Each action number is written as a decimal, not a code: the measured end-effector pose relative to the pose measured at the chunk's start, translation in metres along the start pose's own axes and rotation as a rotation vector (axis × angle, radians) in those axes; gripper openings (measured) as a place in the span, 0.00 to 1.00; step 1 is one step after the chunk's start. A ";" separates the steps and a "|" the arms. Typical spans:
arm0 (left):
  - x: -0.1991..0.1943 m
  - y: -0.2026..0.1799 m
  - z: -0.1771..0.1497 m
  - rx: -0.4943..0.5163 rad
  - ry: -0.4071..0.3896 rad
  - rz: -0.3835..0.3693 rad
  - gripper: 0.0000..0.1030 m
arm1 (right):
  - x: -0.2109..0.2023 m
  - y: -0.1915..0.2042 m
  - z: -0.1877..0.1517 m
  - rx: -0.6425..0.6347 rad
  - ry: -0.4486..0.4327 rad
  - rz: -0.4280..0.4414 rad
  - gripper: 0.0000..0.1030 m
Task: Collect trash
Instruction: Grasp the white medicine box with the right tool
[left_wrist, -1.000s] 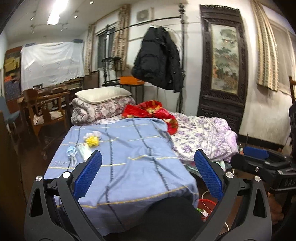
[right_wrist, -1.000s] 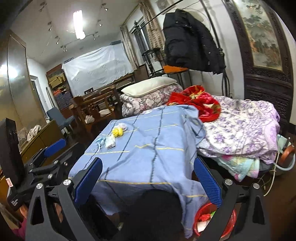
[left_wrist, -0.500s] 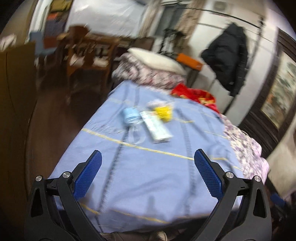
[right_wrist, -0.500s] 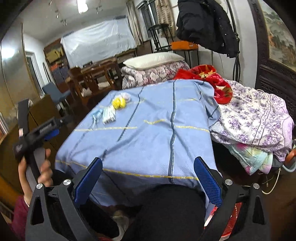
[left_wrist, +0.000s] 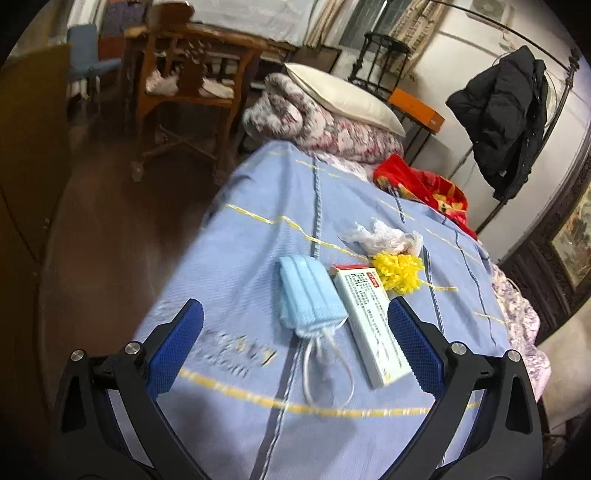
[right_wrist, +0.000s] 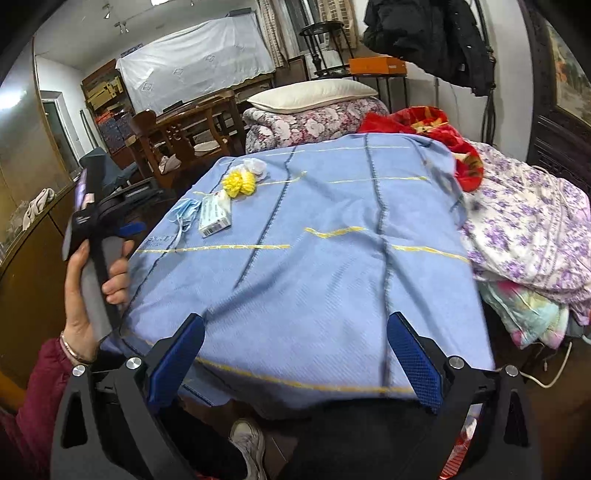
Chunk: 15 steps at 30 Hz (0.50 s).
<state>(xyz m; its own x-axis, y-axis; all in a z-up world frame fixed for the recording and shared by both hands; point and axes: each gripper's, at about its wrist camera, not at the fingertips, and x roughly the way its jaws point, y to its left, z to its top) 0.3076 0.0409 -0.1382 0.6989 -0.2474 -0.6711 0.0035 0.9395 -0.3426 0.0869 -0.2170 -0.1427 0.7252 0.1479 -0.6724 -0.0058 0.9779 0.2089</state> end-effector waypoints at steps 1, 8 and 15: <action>0.007 0.000 0.001 0.002 0.019 0.002 0.93 | 0.009 0.007 0.003 -0.007 0.009 0.008 0.94; 0.002 0.020 0.007 -0.038 -0.043 -0.005 0.92 | 0.063 0.058 0.034 -0.115 0.012 0.062 0.94; -0.006 0.041 0.012 -0.111 -0.070 -0.020 0.92 | 0.137 0.107 0.083 -0.239 0.015 0.042 0.79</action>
<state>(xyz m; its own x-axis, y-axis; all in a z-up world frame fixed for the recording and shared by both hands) 0.3124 0.0833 -0.1405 0.7480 -0.2451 -0.6168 -0.0582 0.9015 -0.4289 0.2428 -0.1046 -0.1540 0.7108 0.1897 -0.6773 -0.1996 0.9778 0.0644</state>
